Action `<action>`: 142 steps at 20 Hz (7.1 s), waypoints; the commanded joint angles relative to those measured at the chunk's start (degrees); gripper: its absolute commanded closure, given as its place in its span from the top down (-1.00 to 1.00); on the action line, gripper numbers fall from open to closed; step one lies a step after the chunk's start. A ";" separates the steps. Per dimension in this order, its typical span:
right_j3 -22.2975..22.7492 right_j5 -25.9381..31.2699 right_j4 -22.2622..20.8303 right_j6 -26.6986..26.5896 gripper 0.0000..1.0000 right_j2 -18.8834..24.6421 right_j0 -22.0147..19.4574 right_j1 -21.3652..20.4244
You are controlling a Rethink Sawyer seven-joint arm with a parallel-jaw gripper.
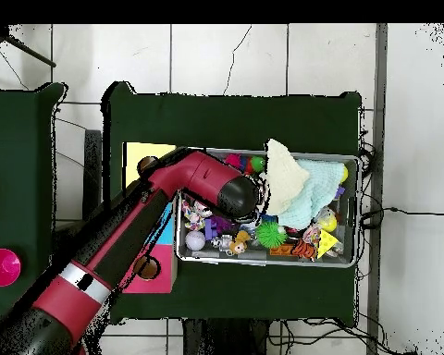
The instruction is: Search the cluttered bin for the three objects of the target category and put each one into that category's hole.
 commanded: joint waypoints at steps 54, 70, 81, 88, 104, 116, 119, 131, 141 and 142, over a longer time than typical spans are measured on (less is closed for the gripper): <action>1.46 -13.05 0.78 17.60 1.00 1.30 4.43 -1.70; 6.75 -12.98 0.39 13.70 1.00 2.77 4.23 -2.98; 14.99 -7.15 2.67 6.95 1.00 5.93 6.51 -3.32; 16.32 -2.51 5.01 6.57 1.00 8.17 8.27 -1.83; 10.87 -0.39 4.48 5.03 1.00 10.22 5.89 -1.46; 9.74 4.11 5.91 2.44 1.00 12.31 4.87 -0.38; 9.47 4.99 5.74 2.28 1.00 13.32 4.56 -0.36; 11.53 5.56 5.35 4.04 1.00 15.46 7.16 -0.48; 13.17 6.18 5.58 3.86 1.00 16.36 8.09 -0.81; 13.14 6.52 5.77 3.19 1.00 16.56 8.00 -0.77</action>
